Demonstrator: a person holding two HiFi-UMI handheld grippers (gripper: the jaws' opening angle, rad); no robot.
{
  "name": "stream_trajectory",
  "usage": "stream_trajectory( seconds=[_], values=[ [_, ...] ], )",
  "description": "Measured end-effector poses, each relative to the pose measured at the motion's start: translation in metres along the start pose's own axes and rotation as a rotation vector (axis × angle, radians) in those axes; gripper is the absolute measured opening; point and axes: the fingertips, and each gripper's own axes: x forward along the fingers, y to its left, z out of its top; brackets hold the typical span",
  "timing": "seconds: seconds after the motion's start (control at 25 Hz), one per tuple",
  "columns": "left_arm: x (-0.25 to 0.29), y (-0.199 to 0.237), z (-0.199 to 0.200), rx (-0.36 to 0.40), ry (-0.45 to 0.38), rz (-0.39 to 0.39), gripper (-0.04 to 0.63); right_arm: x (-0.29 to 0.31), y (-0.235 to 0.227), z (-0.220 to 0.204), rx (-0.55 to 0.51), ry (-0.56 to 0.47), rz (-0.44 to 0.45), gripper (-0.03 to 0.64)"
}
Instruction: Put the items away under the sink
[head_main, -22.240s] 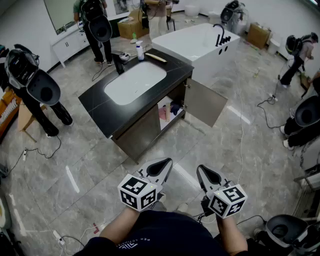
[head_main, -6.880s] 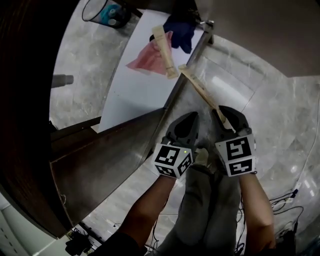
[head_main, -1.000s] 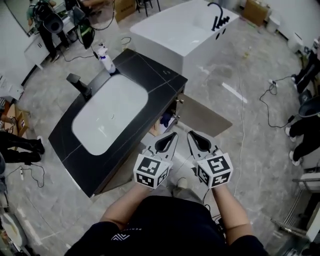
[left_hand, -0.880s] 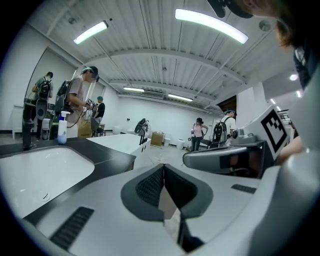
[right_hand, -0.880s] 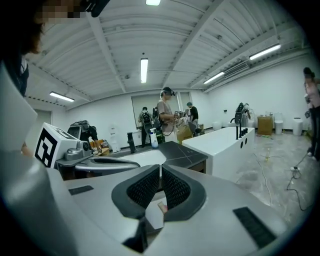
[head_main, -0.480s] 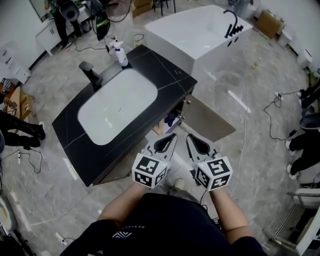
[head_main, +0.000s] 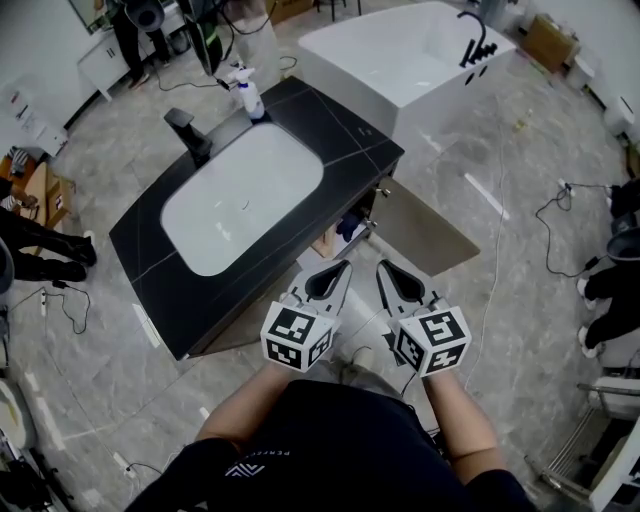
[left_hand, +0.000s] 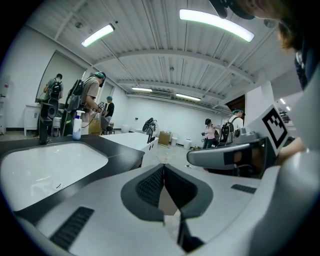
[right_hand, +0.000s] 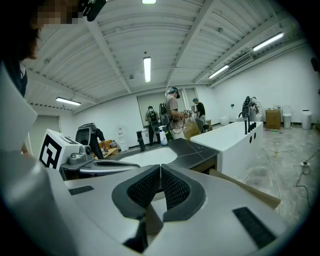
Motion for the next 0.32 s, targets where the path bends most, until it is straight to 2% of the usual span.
stream_trajectory(
  seconds=[0.32],
  values=[
    [-0.0024, -0.0061, -0.001, 0.0, -0.006, 0.0, 0.011, -0.0042, 0.0004, -0.0012, 0.001, -0.006, 0.001, 0.037]
  ],
)
